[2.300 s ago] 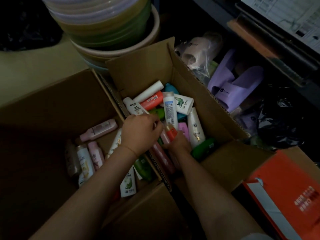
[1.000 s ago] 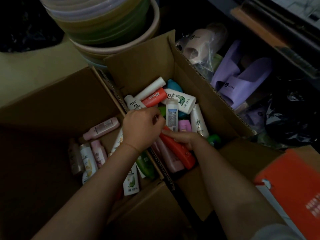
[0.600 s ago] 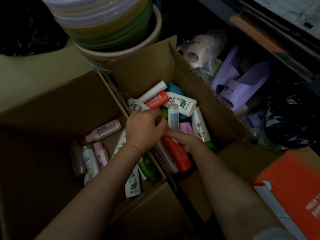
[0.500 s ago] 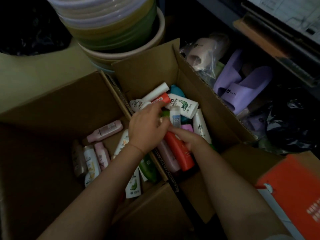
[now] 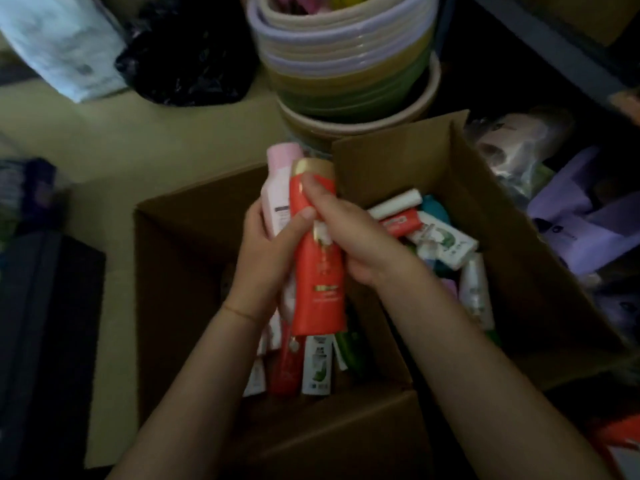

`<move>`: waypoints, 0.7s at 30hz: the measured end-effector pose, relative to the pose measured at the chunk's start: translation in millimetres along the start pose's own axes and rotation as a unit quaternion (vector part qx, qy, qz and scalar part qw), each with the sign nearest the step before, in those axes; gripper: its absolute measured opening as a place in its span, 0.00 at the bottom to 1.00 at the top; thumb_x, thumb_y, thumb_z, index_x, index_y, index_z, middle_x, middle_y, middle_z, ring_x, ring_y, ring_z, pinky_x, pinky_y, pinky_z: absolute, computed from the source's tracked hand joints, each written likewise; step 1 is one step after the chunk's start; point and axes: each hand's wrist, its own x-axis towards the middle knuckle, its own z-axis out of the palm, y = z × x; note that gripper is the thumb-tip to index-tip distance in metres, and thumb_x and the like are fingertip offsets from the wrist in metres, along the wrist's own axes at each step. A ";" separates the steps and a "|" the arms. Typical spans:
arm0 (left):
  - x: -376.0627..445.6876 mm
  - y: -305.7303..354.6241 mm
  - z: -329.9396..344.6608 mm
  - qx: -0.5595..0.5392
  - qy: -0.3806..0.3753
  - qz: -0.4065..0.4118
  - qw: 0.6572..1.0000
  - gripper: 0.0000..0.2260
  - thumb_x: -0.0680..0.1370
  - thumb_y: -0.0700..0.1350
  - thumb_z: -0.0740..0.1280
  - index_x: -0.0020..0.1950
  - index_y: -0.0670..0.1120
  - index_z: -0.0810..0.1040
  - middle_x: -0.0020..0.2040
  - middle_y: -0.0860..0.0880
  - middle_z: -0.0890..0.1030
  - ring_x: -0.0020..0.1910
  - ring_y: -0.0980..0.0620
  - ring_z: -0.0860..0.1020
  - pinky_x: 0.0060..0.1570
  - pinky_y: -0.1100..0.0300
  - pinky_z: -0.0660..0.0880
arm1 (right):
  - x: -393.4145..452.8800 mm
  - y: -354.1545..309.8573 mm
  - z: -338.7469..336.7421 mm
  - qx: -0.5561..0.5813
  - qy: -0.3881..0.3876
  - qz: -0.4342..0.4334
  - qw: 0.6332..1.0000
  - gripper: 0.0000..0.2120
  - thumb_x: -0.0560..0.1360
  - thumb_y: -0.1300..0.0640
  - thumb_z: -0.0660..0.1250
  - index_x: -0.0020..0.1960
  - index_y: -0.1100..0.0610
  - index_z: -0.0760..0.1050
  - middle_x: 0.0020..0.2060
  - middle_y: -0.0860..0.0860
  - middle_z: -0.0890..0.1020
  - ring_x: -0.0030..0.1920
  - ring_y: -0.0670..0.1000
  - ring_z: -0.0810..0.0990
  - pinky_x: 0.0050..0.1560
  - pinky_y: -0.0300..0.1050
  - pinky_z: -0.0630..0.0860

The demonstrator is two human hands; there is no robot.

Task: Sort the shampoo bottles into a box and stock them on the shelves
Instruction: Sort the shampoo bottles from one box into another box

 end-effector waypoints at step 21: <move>16.6 -35.2 61.1 0.384 -0.062 0.339 0.857 0.17 0.74 0.46 0.65 0.61 0.42 0.78 0.62 0.44 0.77 0.65 0.47 0.73 0.68 0.52 0.65 | 12.9 -9.2 -87.8 0.072 0.216 -0.142 0.963 0.10 0.81 0.59 0.59 0.47 0.58 0.78 0.35 0.54 0.81 0.34 0.52 0.80 0.37 0.45 0.77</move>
